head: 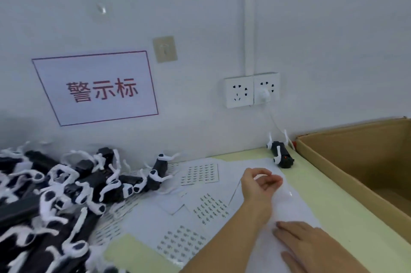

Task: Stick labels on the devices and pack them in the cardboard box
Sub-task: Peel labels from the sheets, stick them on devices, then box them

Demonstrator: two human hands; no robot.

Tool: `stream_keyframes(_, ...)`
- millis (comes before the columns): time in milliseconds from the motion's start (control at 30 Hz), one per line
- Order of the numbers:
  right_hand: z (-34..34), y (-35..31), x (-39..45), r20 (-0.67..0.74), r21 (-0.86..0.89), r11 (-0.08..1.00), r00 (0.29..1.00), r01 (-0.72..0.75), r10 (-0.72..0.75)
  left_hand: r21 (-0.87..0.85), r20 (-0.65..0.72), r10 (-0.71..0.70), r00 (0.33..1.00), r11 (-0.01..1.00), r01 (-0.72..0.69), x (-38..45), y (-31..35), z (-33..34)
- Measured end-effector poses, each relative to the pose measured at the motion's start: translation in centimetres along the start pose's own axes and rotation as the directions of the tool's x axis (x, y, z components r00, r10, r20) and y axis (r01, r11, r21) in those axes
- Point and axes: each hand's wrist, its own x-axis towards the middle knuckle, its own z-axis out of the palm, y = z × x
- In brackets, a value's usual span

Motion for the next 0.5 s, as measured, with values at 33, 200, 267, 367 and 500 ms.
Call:
stream_keyframes(33,-0.2,-0.9,0.2,-0.049,-0.024,1.0,0.999,-0.002,0.0,0.046,0.039,0.025,0.999,0.999,-0.026,-0.6,1.0,-0.5)
stream_keyframes(200,0.2,-0.1,1.7,-0.147,-0.003,0.991,0.98,-0.134,0.133,0.699,0.217,0.194,0.957,0.653,-0.291,-4.9,4.6,-5.2)
stream_keyframes(267,-0.5,-1.0,2.5,-0.111,-0.08,0.984,0.982,-0.16,0.15,0.876,0.286,0.197,0.938,0.343,-0.339,-7.1,6.2,-7.9)
stream_keyframes(367,-1.9,-2.5,4.8,-0.133,0.002,0.944,0.935,-0.33,0.328,0.916,0.357,0.205,0.911,-0.268,-0.299,-9.5,8.6,-13.1)
stream_keyframes(500,-1.9,-6.9,7.7,-0.229,0.168,0.922,0.896,-0.349,0.38,0.828,0.194,0.19,0.962,-0.558,-0.056,-11.6,11.6,-19.5)
